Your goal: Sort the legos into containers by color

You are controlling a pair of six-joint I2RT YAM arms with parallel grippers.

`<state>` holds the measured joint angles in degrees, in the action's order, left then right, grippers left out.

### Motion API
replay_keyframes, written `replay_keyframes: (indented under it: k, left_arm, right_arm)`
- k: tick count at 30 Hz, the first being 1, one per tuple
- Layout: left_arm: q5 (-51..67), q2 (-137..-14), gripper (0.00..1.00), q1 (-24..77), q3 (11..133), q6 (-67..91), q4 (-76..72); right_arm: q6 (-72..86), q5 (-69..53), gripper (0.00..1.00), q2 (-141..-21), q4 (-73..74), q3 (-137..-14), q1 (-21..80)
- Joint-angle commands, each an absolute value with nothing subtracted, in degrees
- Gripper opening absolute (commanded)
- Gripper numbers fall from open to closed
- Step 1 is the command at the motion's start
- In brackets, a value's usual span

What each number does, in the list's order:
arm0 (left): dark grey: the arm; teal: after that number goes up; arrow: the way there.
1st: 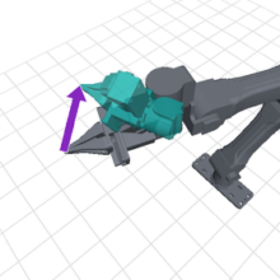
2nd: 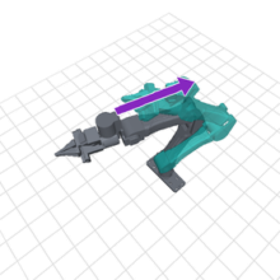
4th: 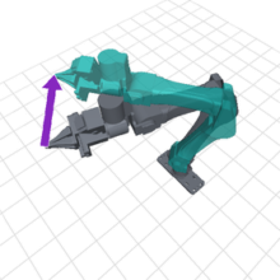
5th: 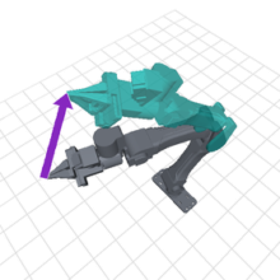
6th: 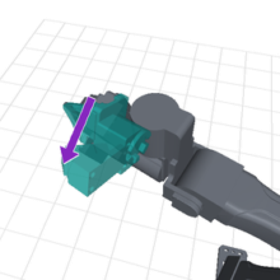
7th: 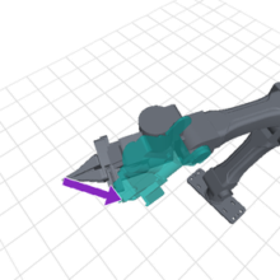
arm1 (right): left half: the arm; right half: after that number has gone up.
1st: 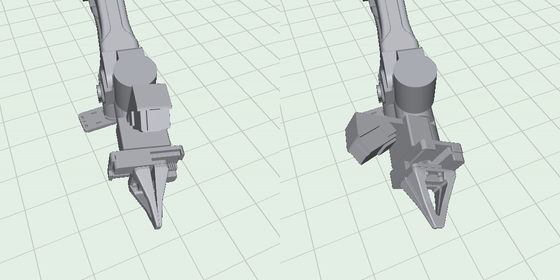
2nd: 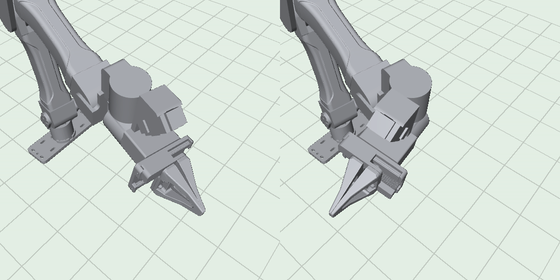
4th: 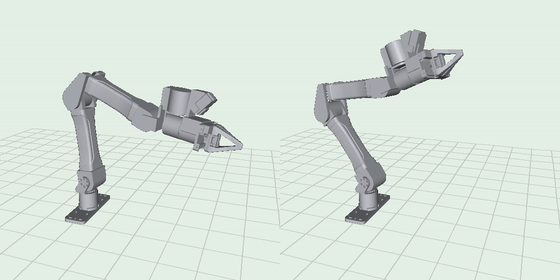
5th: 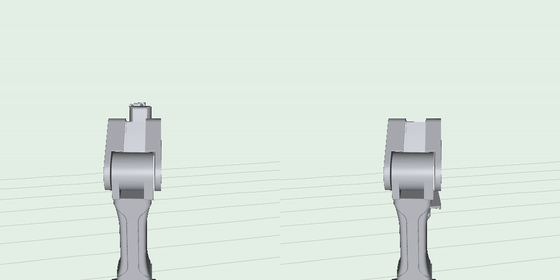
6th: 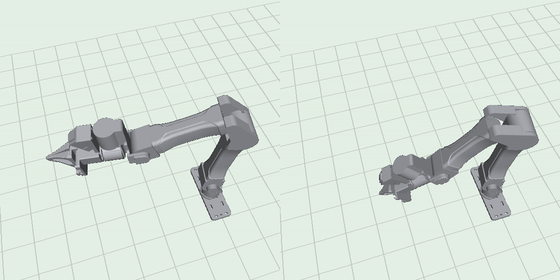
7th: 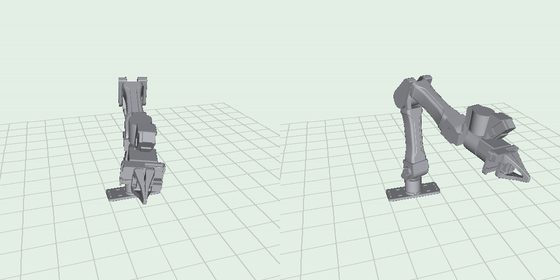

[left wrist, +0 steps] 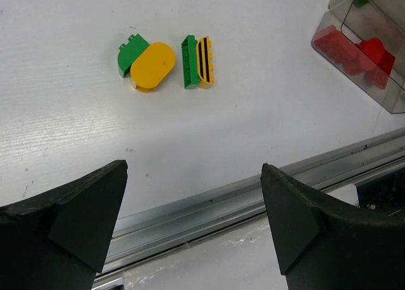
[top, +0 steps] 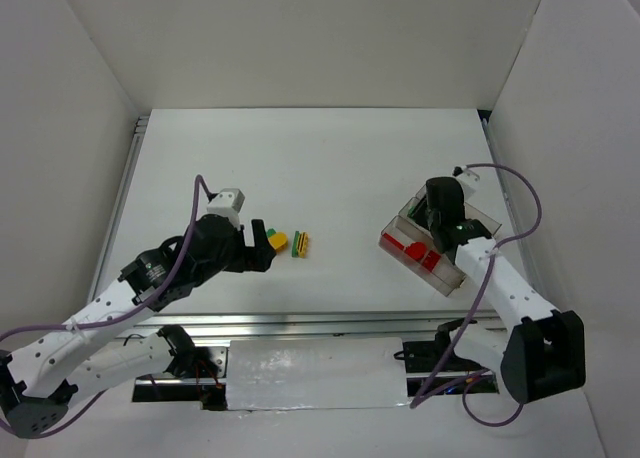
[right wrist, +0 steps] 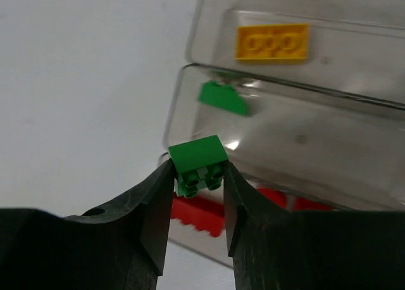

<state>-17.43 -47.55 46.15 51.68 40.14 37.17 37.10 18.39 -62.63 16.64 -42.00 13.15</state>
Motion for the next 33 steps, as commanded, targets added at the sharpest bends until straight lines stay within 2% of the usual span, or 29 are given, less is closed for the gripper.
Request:
replay_keyframes:
  k: [1, 3, 6, 8, 9, 10, 11, 12, 15, 18, 19, 22, 23, 26, 30, 33]
  left_arm:
    - [-19.4, -47.5, 0.99, 46.0, 50.7, 41.5, 36.3]
    - [-19.2, -47.7, 1.0, 46.1, 50.0, 41.6, 36.2]
    - [-18.9, -47.8, 0.99, 46.0, 48.8, 42.4, 35.7]
    - [-19.2, -48.0, 0.99, 46.0, 48.2, 42.9, 35.4]
    - [-19.9, -47.9, 0.99, 46.0, 47.7, 43.6, 35.2]
    - [-20.4, -47.9, 0.99, 46.0, 47.6, 43.9, 35.2]
    - [-20.8, -48.2, 1.0, 46.0, 47.5, 44.2, 35.2]
    - [-21.3, -48.3, 0.99, 46.0, 47.4, 44.6, 35.2]
    - [-24.2, -49.4, 1.0, 45.9, 47.3, 46.3, 35.6]
    - [-24.3, -50.4, 1.0, 45.9, 47.0, 46.4, 34.7]
    - [-23.9, -51.1, 0.99, 45.9, 46.9, 46.5, 33.9]
    - [-23.7, -52.1, 1.0, 45.9, 47.0, 47.2, 33.4]
    - [-23.9, -52.6, 1.0, 45.9, 47.0, 47.8, 33.2]
    - [-25.0, -52.7, 1.0, 45.9, 47.4, 49.9, 33.7]
    - [-29.2, -51.3, 0.99, 45.9, 49.3, 54.4, 38.2]
    - [-33.4, -49.0, 0.99, 45.7, 51.2, 57.2, 44.4]
  right_arm:
    - [38.4, 28.9, 0.0, -64.4, 20.8, -45.1, 10.0]
    - [38.1, 30.1, 0.0, -65.8, 20.5, -46.0, 9.1]
    - [37.4, 31.1, 0.07, -68.4, 20.8, -47.7, 7.0]
    - [37.1, 30.0, 0.17, -69.1, 21.0, -48.1, 6.8]
    - [37.0, 29.9, 0.23, -69.2, 20.8, -47.9, 6.6]
    - [36.8, 29.8, 0.51, -69.1, 20.0, -47.7, 6.6]
    - [36.7, 29.5, 0.65, -68.9, 19.9, -47.5, 6.6]
    - [36.3, 29.2, 0.73, -68.6, 19.4, -47.2, 6.6]
    - [36.0, 29.1, 0.85, -68.2, 19.6, -47.2, 6.6]
    - [35.6, 26.9, 0.91, -67.1, 19.9, -47.3, 6.6]
    - [35.0, 24.8, 0.98, -66.4, 19.5, -47.1, 6.6]
    - [34.7, 16.6, 1.0, -62.0, 16.6, -45.2, 11.1]
    - [35.3, 16.4, 1.0, -60.3, 16.1, -45.2, 17.4]
    - [38.4, 20.6, 1.0, -62.4, 17.7, -47.7, 27.6]
    - [42.4, 23.1, 1.0, -71.9, 19.2, -54.4, 41.5]
    - [44.6, 26.7, 1.0, -83.8, 23.2, -62.5, 46.1]
